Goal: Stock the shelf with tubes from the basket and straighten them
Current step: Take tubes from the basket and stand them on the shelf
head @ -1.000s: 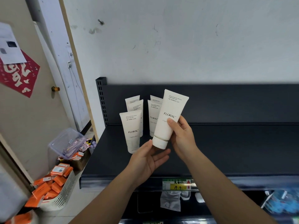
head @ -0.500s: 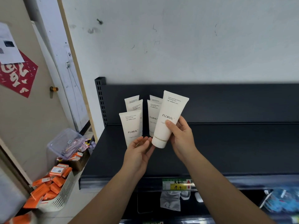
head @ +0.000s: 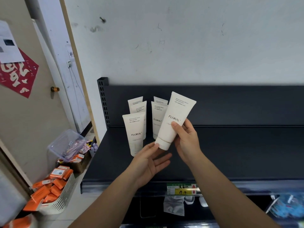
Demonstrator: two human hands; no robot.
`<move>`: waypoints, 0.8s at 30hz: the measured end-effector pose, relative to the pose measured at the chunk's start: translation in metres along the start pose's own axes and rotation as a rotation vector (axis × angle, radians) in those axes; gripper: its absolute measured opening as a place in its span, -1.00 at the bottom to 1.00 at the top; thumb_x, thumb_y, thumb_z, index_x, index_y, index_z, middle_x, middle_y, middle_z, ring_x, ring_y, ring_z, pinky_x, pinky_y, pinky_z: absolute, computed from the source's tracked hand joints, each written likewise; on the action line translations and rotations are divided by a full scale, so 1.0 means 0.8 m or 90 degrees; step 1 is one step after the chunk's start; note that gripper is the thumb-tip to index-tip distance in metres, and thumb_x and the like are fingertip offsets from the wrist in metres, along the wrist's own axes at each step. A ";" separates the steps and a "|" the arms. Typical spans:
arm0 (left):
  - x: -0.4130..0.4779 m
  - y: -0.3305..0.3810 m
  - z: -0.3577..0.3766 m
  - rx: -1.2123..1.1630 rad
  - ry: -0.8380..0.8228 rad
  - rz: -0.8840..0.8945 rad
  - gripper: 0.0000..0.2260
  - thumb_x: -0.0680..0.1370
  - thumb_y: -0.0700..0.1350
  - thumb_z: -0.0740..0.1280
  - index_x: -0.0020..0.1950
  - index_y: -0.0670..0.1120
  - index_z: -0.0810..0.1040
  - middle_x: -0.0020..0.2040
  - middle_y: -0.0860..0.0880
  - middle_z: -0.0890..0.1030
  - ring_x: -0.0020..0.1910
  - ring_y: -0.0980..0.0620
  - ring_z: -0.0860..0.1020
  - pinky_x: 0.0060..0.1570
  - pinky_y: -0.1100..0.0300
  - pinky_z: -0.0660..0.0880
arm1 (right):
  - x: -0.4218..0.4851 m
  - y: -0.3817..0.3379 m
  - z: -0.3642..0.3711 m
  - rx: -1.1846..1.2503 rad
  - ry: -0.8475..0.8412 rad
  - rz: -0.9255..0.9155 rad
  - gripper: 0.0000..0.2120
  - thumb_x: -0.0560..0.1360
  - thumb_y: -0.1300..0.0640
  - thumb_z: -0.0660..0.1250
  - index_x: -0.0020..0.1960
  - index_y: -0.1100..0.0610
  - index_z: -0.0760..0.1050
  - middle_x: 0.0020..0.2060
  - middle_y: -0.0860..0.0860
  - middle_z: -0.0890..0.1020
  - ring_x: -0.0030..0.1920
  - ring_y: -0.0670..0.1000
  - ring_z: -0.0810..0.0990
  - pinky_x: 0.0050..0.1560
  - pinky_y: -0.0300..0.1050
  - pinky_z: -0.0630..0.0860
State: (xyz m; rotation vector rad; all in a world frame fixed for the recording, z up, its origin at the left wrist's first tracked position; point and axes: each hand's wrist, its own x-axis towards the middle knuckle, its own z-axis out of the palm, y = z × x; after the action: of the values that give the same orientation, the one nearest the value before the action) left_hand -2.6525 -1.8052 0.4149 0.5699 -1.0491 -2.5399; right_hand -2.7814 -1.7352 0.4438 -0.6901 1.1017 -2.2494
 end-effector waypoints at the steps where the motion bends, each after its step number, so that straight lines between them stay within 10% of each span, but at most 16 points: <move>1: 0.001 0.000 -0.002 -0.018 -0.005 0.013 -0.74 0.57 -0.15 0.30 0.26 -0.14 0.47 0.23 -0.21 0.60 0.12 -0.22 0.63 -0.01 -0.04 0.61 | 0.001 0.000 0.000 -0.003 0.001 -0.001 -0.67 0.56 0.34 0.29 0.31 0.21 0.46 0.16 0.09 0.65 0.18 0.06 0.62 0.13 0.02 0.58; 24: 0.006 0.007 -0.006 -0.012 0.016 0.020 -0.76 0.63 -0.03 0.23 0.22 -0.10 0.52 0.16 -0.22 0.64 0.17 -0.24 0.59 0.22 -0.12 0.48 | 0.004 0.012 0.004 -0.012 -0.024 0.039 -0.66 0.55 0.28 0.31 0.32 0.19 0.46 0.20 0.10 0.63 0.22 0.10 0.60 0.17 0.11 0.56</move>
State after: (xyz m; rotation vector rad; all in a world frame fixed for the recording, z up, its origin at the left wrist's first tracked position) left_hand -2.6534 -1.8141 0.4146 0.5739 -1.0170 -2.5066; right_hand -2.7791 -1.7440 0.4386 -0.6949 1.1127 -2.1684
